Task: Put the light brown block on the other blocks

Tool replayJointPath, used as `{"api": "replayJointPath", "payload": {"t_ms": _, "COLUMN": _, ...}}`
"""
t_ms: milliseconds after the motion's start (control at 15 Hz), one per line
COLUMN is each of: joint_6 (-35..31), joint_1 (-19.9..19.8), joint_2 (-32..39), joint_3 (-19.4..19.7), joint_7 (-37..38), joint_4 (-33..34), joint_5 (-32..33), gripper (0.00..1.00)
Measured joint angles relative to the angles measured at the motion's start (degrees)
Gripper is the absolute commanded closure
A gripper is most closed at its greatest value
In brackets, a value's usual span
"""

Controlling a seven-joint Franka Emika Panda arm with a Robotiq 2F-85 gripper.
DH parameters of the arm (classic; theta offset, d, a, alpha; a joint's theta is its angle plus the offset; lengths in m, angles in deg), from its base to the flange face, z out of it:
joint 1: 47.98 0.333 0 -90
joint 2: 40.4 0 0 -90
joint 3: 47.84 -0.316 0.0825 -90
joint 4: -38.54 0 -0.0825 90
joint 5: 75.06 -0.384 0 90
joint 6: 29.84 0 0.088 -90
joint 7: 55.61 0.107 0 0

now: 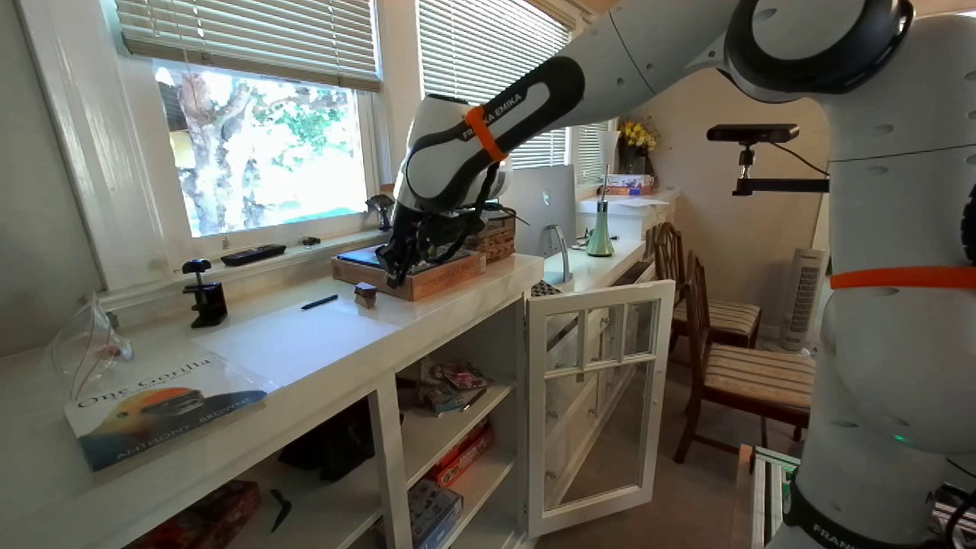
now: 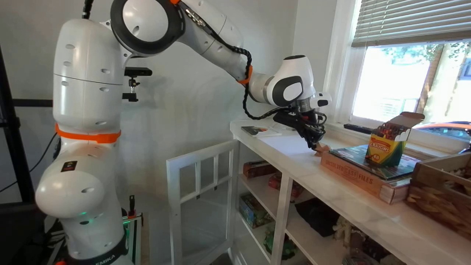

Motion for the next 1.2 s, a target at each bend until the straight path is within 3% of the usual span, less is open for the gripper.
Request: {"api": "replayJointPath", "payload": {"t_ms": 1200, "joint_6": -3.8, "joint_1": 0.5, "joint_2": -1.2, "joint_3": -1.4, "joint_7": -8.7, "joint_4": 0.2, "joint_5": 0.2, "gripper": 0.97}}
